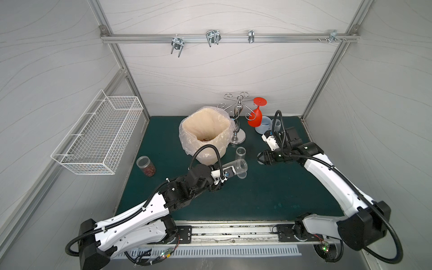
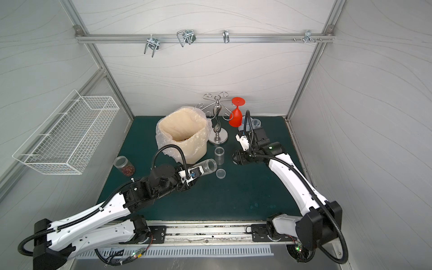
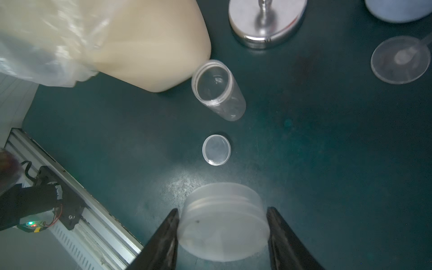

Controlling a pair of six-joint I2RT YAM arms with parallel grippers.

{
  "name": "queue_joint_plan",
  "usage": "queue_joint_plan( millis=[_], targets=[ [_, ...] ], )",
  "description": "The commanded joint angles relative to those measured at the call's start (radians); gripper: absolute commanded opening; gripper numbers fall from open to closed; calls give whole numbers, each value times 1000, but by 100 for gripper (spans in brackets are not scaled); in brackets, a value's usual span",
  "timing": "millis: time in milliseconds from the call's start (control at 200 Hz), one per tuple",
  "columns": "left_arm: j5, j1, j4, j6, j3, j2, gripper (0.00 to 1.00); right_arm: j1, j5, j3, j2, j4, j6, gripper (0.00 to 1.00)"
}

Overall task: Empty the moldy dried flower tea in the jars
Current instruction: Place the lid at the center of the board.

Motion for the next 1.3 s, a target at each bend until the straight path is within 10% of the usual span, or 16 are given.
queue_joint_plan(
  millis=[0, 1296],
  targets=[
    [1, 1, 64, -1, 0, -21, 0, -6, 30, -18, 55, -14, 80, 31],
    [-3, -4, 62, 5, -3, -13, 0, -19, 72, -14, 486, 105, 172, 54]
  ],
)
